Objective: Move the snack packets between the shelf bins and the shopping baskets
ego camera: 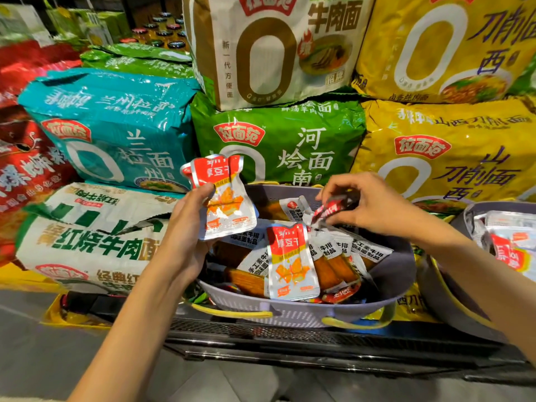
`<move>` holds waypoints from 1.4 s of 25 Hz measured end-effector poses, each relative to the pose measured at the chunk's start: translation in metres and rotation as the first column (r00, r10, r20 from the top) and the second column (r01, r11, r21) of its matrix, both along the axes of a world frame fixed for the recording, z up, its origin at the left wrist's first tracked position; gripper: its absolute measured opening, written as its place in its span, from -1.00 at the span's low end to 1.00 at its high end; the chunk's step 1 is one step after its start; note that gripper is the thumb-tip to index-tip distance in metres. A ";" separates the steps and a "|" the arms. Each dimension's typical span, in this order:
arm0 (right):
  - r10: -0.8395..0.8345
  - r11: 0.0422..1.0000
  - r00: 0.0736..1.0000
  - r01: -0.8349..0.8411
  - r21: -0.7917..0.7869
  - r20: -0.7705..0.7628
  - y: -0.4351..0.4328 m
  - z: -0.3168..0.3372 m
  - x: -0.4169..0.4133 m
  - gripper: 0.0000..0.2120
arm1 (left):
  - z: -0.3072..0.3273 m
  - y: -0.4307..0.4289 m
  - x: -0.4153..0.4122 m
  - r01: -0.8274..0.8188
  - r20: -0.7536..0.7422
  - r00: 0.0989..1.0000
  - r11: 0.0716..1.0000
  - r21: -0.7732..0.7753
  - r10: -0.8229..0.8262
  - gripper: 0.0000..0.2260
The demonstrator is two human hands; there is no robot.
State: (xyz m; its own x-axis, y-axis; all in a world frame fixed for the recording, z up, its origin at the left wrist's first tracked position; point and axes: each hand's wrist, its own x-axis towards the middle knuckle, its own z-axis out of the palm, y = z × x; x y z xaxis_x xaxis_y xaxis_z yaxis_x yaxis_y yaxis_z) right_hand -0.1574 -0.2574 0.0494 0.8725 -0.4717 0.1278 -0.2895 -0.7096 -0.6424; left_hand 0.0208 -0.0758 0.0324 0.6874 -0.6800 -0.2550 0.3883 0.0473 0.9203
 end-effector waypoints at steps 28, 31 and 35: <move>-0.234 0.931 0.914 0.308 0.194 -0.332 0.062 -0.037 0.039 -0.49 | -0.007 0.001 0.001 0.036 0.050 0.998 0.998 -0.045 -0.034 -0.86; -0.212 0.888 0.915 0.327 0.324 -0.343 0.064 -0.041 0.043 -0.37 | -0.006 0.001 0.000 0.023 0.063 0.998 0.999 -0.046 -0.020 -0.86; -0.220 0.833 0.902 0.372 0.410 -0.372 0.067 -0.043 0.049 -0.30 | -0.006 0.001 -0.002 -0.004 0.063 0.998 0.999 -0.040 0.006 -0.87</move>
State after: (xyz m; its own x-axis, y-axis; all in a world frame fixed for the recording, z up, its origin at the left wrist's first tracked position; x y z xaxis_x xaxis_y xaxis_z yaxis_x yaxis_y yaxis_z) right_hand -0.1087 -0.1906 0.0060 0.6396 -0.6492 -0.4115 -0.6659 -0.2006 -0.7186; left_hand 0.0188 -0.0751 0.0266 0.7048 -0.6851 -0.1843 0.3295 0.0861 0.9402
